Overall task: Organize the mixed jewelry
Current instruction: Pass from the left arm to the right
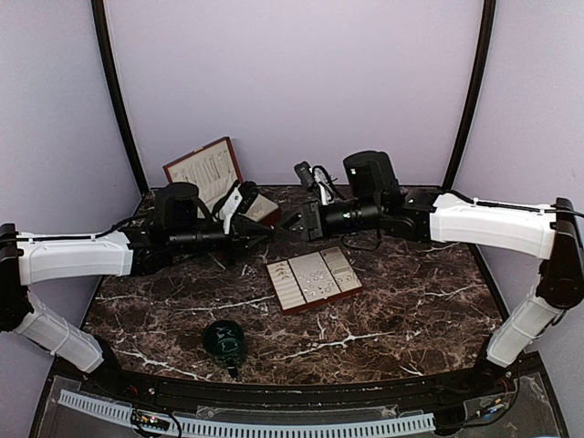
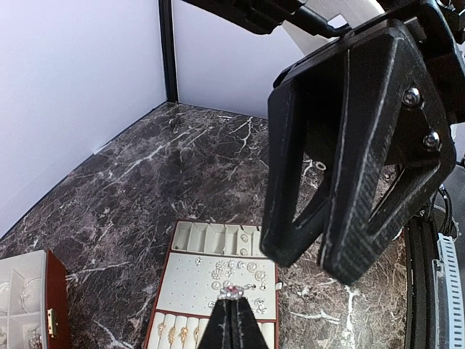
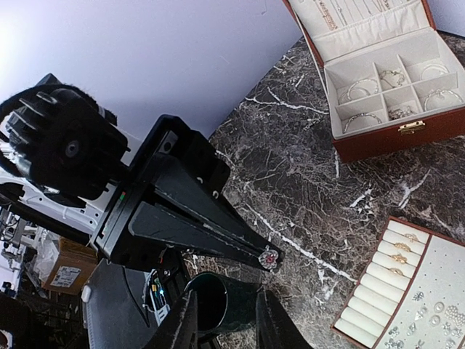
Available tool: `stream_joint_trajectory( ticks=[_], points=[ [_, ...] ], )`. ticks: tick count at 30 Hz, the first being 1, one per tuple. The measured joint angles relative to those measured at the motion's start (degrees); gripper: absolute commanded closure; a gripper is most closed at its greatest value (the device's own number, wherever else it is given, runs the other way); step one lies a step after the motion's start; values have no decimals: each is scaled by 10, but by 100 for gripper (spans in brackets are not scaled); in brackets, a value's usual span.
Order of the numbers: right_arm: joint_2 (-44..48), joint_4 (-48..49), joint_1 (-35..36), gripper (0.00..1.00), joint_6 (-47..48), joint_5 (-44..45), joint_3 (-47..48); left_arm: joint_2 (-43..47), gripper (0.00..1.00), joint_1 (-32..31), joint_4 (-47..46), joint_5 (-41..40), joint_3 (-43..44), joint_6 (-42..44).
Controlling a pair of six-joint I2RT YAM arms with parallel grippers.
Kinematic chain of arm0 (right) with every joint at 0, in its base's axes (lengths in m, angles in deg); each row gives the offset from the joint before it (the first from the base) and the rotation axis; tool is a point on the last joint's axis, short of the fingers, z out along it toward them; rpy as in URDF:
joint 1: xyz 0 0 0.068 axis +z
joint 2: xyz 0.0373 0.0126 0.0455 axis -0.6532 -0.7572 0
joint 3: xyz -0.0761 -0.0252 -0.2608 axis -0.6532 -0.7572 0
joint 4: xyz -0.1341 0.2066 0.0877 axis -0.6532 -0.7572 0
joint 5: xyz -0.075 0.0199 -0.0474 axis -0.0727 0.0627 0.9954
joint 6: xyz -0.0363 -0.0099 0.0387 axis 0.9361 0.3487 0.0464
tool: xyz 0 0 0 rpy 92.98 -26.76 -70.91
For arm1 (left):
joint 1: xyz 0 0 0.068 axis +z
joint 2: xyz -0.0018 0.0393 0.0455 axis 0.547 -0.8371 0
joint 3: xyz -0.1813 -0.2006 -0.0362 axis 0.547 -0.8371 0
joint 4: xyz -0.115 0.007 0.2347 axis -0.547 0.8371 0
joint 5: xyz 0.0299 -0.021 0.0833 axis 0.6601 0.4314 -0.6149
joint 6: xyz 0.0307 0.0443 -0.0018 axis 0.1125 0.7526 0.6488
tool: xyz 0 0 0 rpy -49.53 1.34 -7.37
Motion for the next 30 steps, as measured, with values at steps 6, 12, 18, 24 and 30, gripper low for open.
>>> stream_joint_trajectory(
  ticks=[6, 12, 18, 24, 30],
  points=[
    [-17, -17, 2, 76, 14, 3, 11, 3, 100, -7, 0, -2, 0, 1],
    [-21, -33, 2, 80, 24, 13, 12, 6, 100, -10, 0, -2, -1, 1],
    [-21, -35, 2, 84, 31, 19, 17, 6, 100, -12, 0, -2, -2, 1],
    [-21, -38, 2, 87, 42, 21, 22, 6, 100, -15, 0, -1, -2, 1],
    [-24, -38, 2, 89, 49, 21, 23, 6, 100, -16, 0, -1, -2, 3]
  ],
)
